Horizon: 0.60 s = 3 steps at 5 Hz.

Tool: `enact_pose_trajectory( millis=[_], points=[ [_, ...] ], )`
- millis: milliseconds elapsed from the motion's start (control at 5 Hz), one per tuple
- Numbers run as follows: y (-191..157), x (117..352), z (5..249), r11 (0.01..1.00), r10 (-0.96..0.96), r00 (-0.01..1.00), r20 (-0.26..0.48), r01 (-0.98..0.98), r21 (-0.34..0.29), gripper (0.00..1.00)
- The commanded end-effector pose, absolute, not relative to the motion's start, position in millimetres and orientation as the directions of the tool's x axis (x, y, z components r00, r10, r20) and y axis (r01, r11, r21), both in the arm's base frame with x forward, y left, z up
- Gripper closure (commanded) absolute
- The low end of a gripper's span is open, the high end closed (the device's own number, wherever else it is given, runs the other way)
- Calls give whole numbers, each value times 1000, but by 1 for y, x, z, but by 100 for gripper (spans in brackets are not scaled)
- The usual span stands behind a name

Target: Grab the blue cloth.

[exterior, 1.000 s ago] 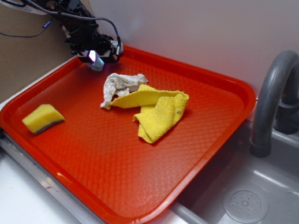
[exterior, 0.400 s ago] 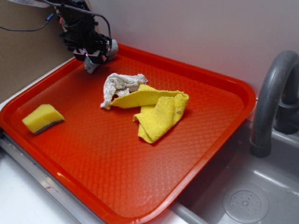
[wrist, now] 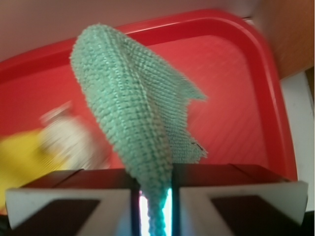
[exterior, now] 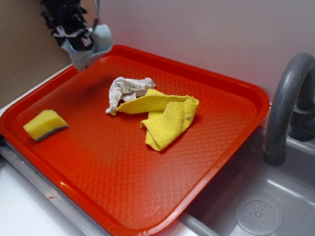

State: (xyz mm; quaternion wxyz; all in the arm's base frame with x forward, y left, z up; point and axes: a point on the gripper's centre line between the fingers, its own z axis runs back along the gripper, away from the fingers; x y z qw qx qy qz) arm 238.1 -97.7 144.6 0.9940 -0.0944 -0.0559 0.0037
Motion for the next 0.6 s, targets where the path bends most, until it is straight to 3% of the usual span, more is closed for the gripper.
enact_pose_trajectory(
  millis=[0, 200, 400],
  points=[
    [-111, 190, 240, 960, -81, 934, 347, 166, -224, 100],
    [-109, 189, 247, 962, 40, 929, 367, 63, -266, 100],
    [-102, 195, 241, 973, 43, 938, 345, 39, -228, 100]
  ],
)
